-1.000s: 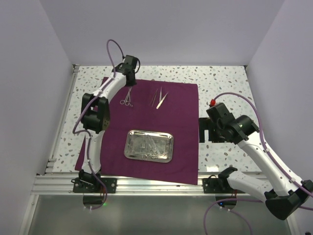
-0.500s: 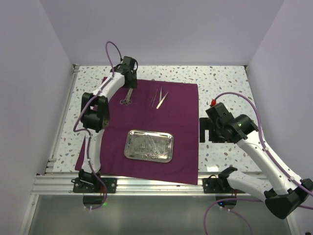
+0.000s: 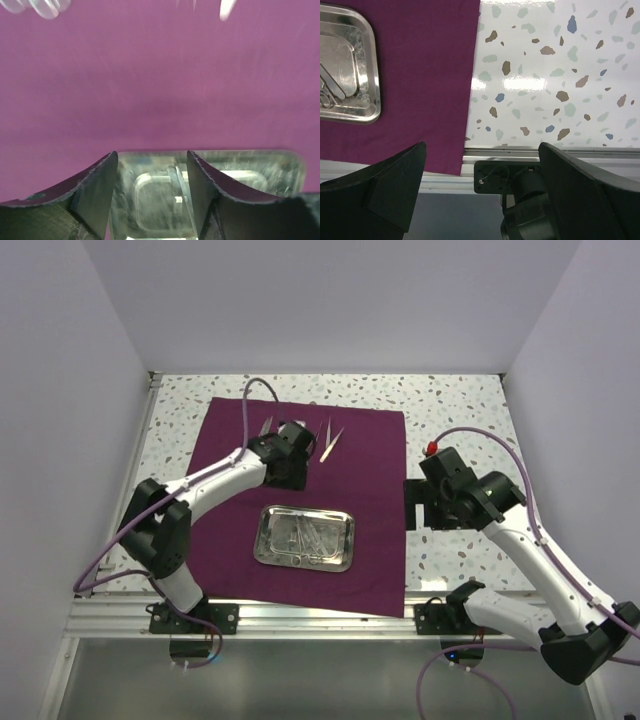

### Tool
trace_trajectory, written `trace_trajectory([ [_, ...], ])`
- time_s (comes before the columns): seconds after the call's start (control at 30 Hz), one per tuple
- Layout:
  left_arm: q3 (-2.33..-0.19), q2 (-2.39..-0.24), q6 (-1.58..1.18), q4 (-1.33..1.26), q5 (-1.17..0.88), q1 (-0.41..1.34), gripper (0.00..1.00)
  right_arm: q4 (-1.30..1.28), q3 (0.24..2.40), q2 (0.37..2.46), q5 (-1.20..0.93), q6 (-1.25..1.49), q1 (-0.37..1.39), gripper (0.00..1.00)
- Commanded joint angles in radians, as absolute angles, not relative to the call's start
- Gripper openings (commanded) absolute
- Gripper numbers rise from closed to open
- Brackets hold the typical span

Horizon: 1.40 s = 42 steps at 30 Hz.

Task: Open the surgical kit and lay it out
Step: Pick up the medical item from the container.

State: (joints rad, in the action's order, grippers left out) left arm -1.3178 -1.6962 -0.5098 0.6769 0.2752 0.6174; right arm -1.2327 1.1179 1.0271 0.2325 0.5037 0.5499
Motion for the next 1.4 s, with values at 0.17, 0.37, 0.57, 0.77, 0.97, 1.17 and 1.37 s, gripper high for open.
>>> trace_trajectory([
  [0.17, -1.149, -1.663, -0.732, 0.667, 0.268, 0.787, 0.55, -1.219, 1.146, 0.988, 0.18, 0.454, 0.552, 0.98],
  [0.37, -1.132, -1.683, -0.788, 0.658, 0.282, 0.842, 0.53, -1.238, 1.143, 0.96, 0.169, 0.442, 0.554, 0.98],
  [0.57, -1.092, -1.672, -0.822, 0.658, 0.305, 0.85, 0.5, -1.25, 1.141, 0.936, 0.166, 0.442, 0.554, 0.98],
  [0.77, -1.057, -1.661, -0.827, 0.647, 0.324, 0.85, 0.49, -1.252, 1.138, 0.922, 0.16, 0.445, 0.554, 0.98],
  [0.97, -1.054, -1.712, -0.813, 0.614, 0.325, 0.847, 0.47, -1.255, 1.137, 0.927, 0.161, 0.449, 0.554, 0.98],
  [1.17, -1.062, -1.764, -0.796, 0.595, 0.327, 0.838, 0.43, -1.255, 1.137, 0.933, 0.167, 0.456, 0.554, 0.98],
  [1.37, -1.016, -1.766, -0.792, 0.568, 0.301, 0.805, 0.28, -1.255, 1.138, 0.946, 0.179, 0.457, 0.555, 0.98],
])
